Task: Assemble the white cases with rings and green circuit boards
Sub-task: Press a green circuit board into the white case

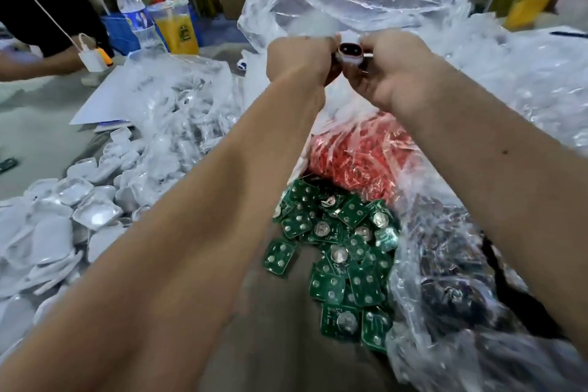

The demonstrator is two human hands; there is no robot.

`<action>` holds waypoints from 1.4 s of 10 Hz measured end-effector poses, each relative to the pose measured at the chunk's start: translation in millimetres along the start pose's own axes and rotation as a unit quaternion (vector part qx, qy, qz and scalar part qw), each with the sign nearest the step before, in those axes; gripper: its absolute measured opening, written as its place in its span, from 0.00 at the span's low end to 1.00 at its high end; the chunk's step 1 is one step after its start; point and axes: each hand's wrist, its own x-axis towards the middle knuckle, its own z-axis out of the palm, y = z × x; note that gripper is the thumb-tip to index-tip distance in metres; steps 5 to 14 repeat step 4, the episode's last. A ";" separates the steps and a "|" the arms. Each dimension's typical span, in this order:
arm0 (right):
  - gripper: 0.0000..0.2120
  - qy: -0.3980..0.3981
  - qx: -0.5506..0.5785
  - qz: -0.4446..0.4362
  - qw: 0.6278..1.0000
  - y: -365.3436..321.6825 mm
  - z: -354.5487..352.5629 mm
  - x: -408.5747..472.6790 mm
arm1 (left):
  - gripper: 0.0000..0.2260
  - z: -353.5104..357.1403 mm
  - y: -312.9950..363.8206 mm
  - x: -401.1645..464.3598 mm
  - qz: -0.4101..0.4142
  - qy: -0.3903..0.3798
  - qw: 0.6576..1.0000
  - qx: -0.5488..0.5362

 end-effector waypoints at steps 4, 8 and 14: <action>0.18 0.062 -0.059 0.019 0.996 -32.5 15.0 117.4 | 0.14 47.9 20.5 101.8 -0.052 -0.030 0.998 0.037; 0.18 0.062 -0.059 0.019 0.996 -32.5 15.0 117.4 | 0.14 47.9 20.5 101.8 -0.052 -0.030 0.998 0.037; 0.18 0.062 -0.059 0.019 0.996 -32.5 15.0 117.4 | 0.14 47.9 20.5 101.8 -0.052 -0.030 0.998 0.037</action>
